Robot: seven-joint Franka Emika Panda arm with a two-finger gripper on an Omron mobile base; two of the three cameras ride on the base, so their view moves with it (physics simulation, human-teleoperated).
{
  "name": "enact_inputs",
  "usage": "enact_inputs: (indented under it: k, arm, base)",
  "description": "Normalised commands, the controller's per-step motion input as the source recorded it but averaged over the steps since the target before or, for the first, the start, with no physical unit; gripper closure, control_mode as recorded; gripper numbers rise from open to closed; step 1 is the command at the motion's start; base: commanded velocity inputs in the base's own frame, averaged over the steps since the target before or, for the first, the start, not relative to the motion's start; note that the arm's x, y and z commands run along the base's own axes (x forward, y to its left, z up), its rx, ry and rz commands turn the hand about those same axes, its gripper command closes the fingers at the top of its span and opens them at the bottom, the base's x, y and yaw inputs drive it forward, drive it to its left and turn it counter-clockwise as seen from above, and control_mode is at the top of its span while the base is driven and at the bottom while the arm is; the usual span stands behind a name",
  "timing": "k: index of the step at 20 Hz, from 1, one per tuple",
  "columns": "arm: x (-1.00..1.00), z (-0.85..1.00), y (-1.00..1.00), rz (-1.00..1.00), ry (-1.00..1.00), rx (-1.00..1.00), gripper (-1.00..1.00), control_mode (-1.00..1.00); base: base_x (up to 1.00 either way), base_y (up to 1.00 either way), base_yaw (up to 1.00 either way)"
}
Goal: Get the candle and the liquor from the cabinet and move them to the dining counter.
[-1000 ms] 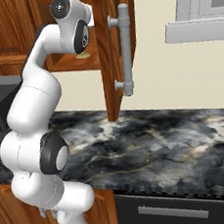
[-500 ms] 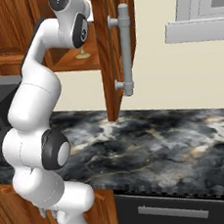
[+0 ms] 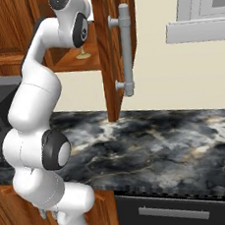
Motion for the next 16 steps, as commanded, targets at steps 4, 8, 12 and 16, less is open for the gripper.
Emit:
enact_inputs:
  k: [4,8,12,16]
  arm:
    - [0.0,0.0,0.0,0.0,-0.01,0.0,-1.0,-1.0]
    - [0.0,-0.01,-0.04,0.0,-0.12,0.0,-1.0,-1.0]
    - [0.0,-0.08,-0.04,0.02,-0.18,0.0,-1.0,-1.0]
    - [0.0,-0.14,-0.06,0.04,-0.18,0.0,-1.0,-1.0]
  base:
    - [0.0,0.0,0.0]
    - [0.0,0.0,0.0]
    - [0.0,0.0,0.0]
    - [0.0,0.0,0.0]
